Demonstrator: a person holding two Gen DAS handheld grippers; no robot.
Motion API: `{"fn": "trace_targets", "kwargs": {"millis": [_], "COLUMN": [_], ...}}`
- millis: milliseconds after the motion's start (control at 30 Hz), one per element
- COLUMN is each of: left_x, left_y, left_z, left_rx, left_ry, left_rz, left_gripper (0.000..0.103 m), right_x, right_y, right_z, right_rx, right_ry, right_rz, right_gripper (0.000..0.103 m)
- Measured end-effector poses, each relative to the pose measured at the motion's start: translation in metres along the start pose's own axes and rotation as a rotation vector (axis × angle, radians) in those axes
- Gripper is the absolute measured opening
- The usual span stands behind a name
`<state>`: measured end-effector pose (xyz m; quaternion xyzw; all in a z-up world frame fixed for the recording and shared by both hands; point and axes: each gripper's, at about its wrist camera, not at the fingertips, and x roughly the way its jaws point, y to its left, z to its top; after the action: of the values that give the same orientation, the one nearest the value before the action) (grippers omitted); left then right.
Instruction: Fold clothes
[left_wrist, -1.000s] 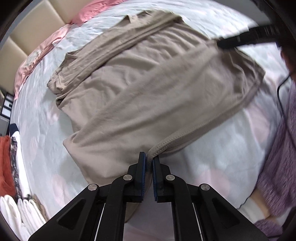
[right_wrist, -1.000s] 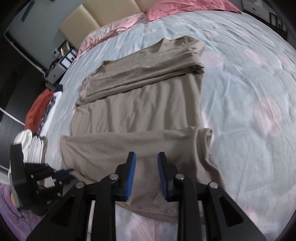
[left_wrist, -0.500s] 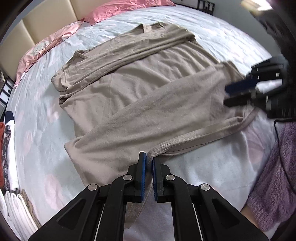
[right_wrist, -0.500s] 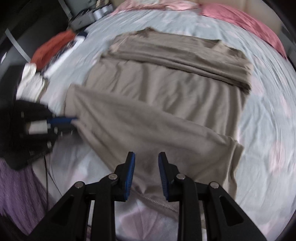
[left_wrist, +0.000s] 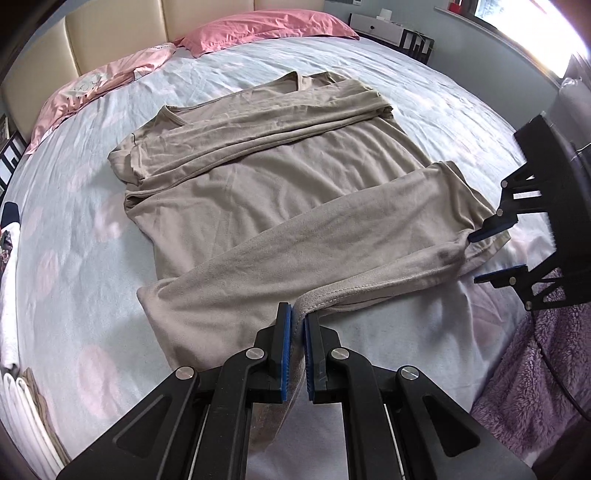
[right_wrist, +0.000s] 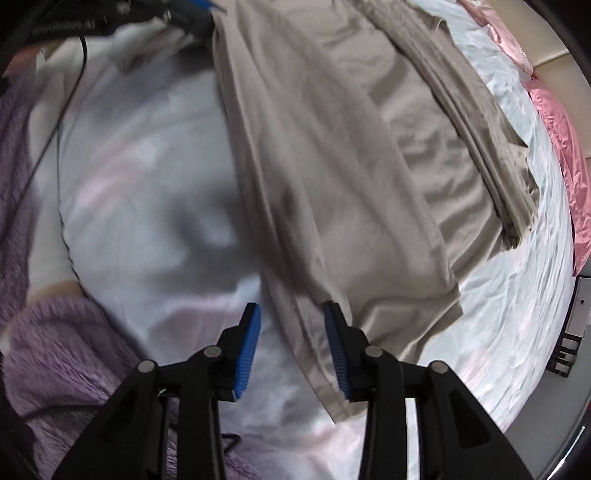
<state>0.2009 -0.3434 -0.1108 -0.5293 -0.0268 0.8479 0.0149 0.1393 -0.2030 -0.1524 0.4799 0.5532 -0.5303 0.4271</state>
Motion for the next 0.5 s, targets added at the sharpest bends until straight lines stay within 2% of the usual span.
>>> {"fn": "trace_targets", "kwargs": {"millis": [167, 367, 500], "left_x": [-0.001, -0.001, 0.001], "left_y": [0.003, 0.004, 0.004], "left_z": [0.0, 0.0, -0.001], "left_rx": [-0.014, -0.02, -0.019], "left_ry": [-0.006, 0.0, 0.014], "left_rz": [-0.005, 0.005, 0.006], "left_gripper": [0.007, 0.007, 0.007], "right_x": [0.02, 0.025, 0.025], "right_y": [-0.015, -0.033, -0.035], "right_z": [-0.015, -0.031, -0.036], "right_rx": [0.041, 0.119, 0.156], "right_ry": [0.081, 0.086, 0.079], "right_rz": [-0.034, -0.006, 0.005], "right_gripper": [0.038, 0.038, 0.023]}}
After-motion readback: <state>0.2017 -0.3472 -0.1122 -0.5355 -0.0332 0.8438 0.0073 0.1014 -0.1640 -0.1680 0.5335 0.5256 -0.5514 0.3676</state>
